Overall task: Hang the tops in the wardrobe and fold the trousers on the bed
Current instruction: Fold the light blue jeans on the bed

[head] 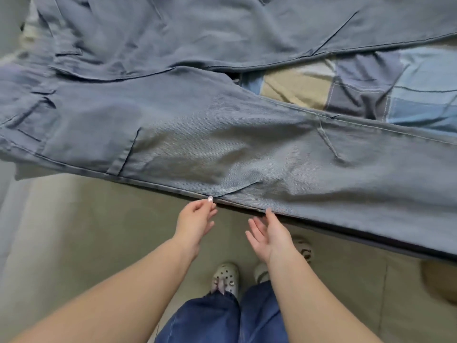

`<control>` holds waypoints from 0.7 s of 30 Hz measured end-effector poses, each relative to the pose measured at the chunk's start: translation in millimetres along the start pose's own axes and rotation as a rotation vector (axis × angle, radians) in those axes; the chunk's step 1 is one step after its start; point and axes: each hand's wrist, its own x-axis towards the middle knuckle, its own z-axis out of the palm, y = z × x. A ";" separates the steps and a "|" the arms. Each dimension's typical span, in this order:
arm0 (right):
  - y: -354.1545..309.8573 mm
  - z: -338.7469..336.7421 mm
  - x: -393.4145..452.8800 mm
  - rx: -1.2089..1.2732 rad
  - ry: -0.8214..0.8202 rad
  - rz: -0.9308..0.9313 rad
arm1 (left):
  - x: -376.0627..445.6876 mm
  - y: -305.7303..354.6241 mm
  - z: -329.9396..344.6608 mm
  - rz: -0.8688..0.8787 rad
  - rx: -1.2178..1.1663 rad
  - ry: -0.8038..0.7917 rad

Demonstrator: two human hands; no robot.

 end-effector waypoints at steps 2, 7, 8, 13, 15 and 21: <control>9.7 13.7 -2.1 -0.004 -0.044 0.002 | 7.5 6.9 -18.0 -0.005 -0.090 0.041; 24.3 59.2 -15.6 -0.065 -0.091 -0.015 | 17.6 21.1 -41.9 -0.047 -0.268 0.134; 26.6 66.5 -17.5 -0.064 -0.080 -0.027 | 18.3 24.1 -43.1 -0.046 -0.306 0.147; 28.8 85.0 -34.3 0.075 -0.085 -0.132 | 24.4 51.4 -60.5 -0.017 -0.504 0.255; 26.5 78.6 -49.5 0.077 -0.072 -0.163 | 21.1 61.5 -72.6 -0.013 -0.534 0.319; -0.4 94.1 -111.3 -0.027 -0.089 -0.277 | 2.7 126.3 -110.1 0.041 -0.411 0.568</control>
